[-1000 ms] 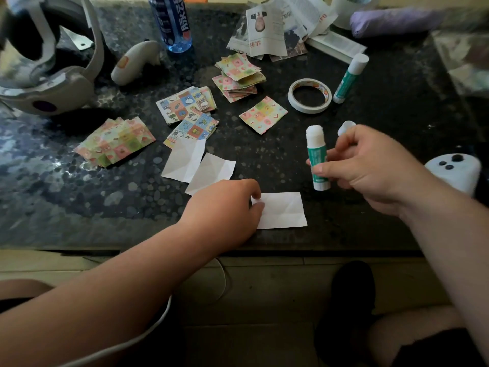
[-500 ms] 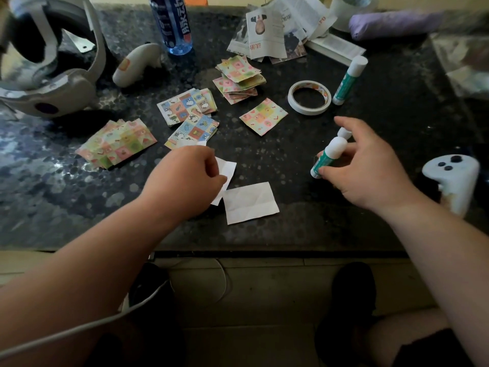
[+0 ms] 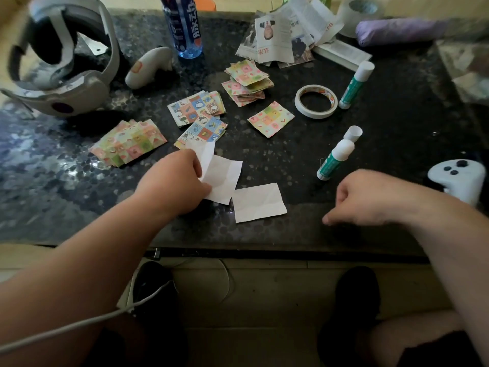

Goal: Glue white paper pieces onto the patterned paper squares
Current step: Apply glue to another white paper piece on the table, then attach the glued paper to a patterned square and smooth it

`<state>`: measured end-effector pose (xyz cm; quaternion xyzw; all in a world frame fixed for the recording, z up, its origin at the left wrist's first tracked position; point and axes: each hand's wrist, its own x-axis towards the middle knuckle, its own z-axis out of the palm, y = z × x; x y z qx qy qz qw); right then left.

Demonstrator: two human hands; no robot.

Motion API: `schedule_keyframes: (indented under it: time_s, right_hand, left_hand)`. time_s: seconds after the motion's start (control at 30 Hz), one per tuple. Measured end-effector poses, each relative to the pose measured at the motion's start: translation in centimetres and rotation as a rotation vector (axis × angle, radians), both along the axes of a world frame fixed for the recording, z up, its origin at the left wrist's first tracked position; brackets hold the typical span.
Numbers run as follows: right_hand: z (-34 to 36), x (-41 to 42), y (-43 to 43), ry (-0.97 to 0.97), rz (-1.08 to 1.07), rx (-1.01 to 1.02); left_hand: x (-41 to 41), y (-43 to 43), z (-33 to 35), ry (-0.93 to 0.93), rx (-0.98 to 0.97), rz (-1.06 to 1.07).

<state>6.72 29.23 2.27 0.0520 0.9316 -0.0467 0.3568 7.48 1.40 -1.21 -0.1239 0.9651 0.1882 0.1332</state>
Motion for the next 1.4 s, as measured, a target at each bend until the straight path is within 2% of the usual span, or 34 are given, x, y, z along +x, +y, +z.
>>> schedule_keyframes:
  time_s: [0.17,0.37,0.43,0.57,0.67,0.83,1.0,1.2,1.3,1.4]
  right_hand:
    - [-0.5,0.5,-2.8,-0.021,0.038,-0.159]
    - [-0.4,1.3,-5.9,0.179,-0.212,-0.712]
    - [-0.7,1.4,-6.8,0.253,-0.3,-0.835]
    - [-1.2,1.0,-7.8,0.398,-0.354,-0.875]
    - [-1.3,0.6,-8.2,0.406,-0.411,-0.947]
    - [-1.8,0.0,-8.3,0.433,-0.412,-1.007]
    - [-1.6,-0.1,-8.0,0.361,-0.423,-1.104]
    - [-0.4,0.6,-7.7,0.337,-0.449,-1.226]
    - [-0.3,1.0,-7.4,0.362,-0.431,-1.308]
    - [-0.4,1.4,-7.0,0.369,-0.429,-1.292]
  left_hand:
    - [0.0,0.0,0.7,0.037,0.153,0.077]
    - [0.8,-0.4,2.3,0.129,0.436,0.152]
    - [1.1,-0.4,2.3,0.105,0.533,0.195]
    - [1.6,0.2,2.6,0.037,0.736,0.265]
    - [1.8,0.4,2.4,0.023,0.831,0.252]
    - [2.0,0.5,2.5,0.011,0.837,0.178]
    - [2.0,0.7,2.3,0.002,0.835,0.169]
    - [1.9,0.7,2.9,0.031,0.97,0.226]
    - [1.7,0.7,3.2,-0.069,1.148,0.315]
    - [1.5,0.8,3.4,-0.182,1.387,0.433]
